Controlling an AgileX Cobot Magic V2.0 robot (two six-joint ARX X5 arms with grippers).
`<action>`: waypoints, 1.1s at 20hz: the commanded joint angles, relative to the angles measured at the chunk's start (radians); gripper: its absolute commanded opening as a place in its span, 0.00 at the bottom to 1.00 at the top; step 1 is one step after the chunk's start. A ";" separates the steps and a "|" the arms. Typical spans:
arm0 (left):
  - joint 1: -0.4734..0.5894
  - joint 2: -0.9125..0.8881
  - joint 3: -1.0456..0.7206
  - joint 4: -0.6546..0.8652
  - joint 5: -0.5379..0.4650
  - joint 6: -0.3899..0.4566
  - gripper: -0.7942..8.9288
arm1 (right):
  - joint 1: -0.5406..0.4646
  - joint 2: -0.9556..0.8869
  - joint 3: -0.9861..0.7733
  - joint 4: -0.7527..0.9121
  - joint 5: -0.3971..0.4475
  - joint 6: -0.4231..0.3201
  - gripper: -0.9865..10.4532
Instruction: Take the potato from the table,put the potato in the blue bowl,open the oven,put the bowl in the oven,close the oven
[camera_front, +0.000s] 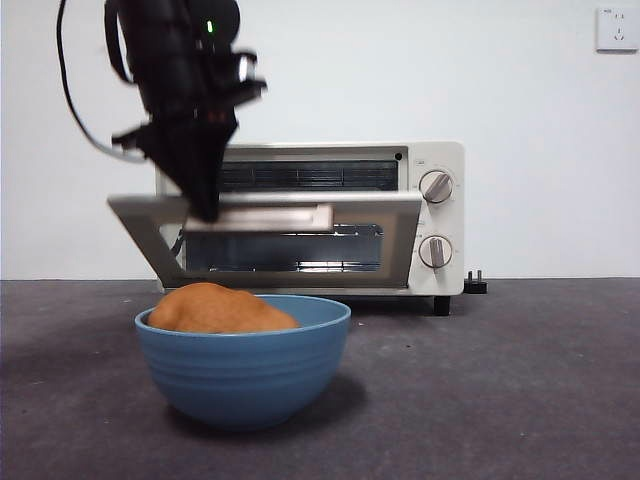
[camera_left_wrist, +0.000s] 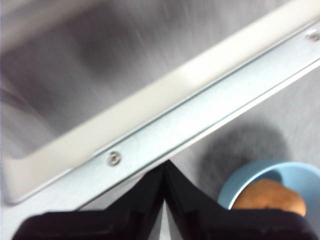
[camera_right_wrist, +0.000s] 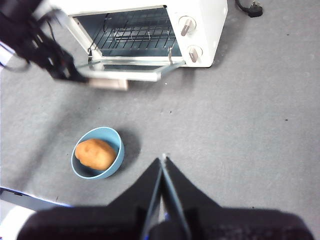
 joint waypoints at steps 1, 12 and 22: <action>0.000 0.029 -0.028 0.097 -0.030 -0.017 0.08 | 0.001 -0.002 -0.010 -0.022 0.012 -0.003 0.08; -0.019 0.018 -0.035 -0.045 -0.029 0.034 0.08 | 0.001 -0.002 -0.010 -0.022 0.014 0.001 0.08; -0.020 -0.311 -0.035 -0.059 -0.029 0.029 0.08 | 0.001 0.040 -0.038 -0.022 -0.122 0.056 0.09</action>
